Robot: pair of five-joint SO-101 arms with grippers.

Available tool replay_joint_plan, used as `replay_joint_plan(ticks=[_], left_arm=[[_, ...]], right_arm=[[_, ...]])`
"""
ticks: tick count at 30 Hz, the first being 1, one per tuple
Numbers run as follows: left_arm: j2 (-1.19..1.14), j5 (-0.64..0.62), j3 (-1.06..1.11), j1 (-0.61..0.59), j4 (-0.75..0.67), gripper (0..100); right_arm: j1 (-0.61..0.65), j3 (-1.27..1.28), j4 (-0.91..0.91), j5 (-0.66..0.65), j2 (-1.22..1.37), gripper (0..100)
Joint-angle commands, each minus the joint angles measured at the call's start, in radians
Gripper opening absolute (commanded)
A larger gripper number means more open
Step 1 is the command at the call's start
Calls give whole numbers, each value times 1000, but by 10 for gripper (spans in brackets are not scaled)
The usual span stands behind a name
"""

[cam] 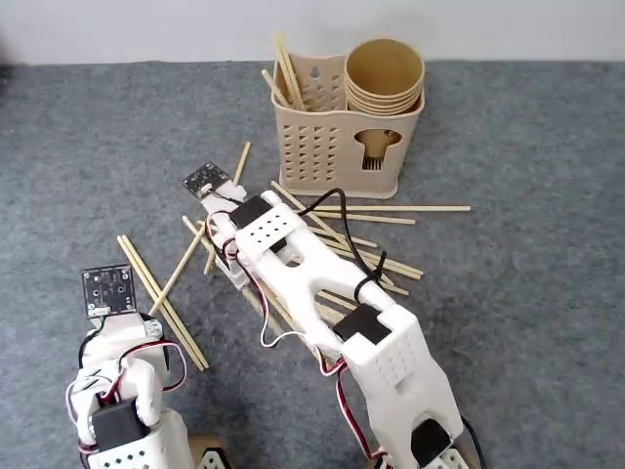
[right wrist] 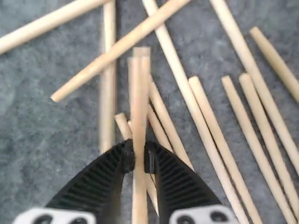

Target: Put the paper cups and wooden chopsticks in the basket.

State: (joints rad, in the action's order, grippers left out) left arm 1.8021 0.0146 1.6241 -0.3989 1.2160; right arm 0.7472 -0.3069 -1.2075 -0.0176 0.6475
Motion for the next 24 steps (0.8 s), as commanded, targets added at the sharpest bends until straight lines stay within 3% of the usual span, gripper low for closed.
replay_joint_plan(ticks=[1,16,24], left_arm=[[17,11,-2,0,-25,13],[17,11,-2,0,-25,13],[17,11,-2,0,-25,13]], right_arm=[[-4,-21,12,3,-28,8],[-104,-21,-108,-61,-430,8],[-131,-28,-16,-123,-699,8]])
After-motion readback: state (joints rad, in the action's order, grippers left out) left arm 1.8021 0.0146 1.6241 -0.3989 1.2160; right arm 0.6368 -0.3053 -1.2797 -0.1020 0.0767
